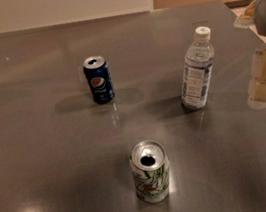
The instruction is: Knock blue plastic bottle over
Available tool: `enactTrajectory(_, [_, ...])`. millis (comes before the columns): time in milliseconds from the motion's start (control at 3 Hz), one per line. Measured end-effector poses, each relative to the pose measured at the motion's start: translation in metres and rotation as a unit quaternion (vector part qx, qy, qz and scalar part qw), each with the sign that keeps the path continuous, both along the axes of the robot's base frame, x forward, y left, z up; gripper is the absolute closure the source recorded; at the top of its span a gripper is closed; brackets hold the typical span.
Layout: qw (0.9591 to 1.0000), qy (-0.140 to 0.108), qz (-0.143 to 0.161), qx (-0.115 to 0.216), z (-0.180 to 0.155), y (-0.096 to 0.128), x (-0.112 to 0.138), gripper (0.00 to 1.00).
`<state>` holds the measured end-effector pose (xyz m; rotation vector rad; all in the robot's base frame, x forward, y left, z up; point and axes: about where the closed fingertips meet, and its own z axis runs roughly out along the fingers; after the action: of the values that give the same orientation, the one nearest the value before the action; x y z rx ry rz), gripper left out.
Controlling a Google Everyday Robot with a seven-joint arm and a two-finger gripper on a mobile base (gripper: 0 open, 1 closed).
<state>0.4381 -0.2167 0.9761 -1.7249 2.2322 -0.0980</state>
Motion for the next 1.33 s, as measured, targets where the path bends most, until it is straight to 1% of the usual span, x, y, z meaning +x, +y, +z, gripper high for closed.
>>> enactTrajectory(333, [1.0,0.0,0.0,0.0,0.0,0.0,0.0,0.0])
enactTrajectory(667, [0.9999,0.0,0.003,0.016,0.004,0.003,0.006,0.0])
enactTrajectory(1000, [0.9992,0.006,0.011,0.038,0.003,0.007,0.03,0.0])
enactTrajectory(1333, [0.9977,-0.006,0.015,0.066,0.001,0.012,0.062,0.0])
